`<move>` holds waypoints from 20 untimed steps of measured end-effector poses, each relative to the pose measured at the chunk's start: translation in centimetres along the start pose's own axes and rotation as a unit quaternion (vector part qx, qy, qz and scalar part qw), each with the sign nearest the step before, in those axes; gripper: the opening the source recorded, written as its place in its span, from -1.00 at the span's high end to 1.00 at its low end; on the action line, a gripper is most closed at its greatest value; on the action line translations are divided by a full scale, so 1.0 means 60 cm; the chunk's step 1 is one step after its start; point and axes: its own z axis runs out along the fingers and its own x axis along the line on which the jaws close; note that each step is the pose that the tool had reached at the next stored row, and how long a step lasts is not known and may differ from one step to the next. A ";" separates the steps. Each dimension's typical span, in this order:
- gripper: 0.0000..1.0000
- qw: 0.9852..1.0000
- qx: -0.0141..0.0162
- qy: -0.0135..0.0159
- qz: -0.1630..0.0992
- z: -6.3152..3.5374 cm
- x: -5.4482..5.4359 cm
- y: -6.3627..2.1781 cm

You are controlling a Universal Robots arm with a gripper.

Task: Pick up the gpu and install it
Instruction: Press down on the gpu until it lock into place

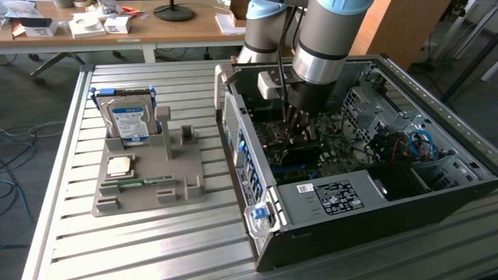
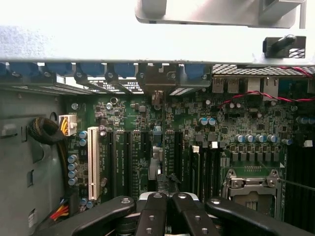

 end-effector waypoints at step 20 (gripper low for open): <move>0.79 1.000 0.000 0.000 0.000 0.002 -0.003 0.000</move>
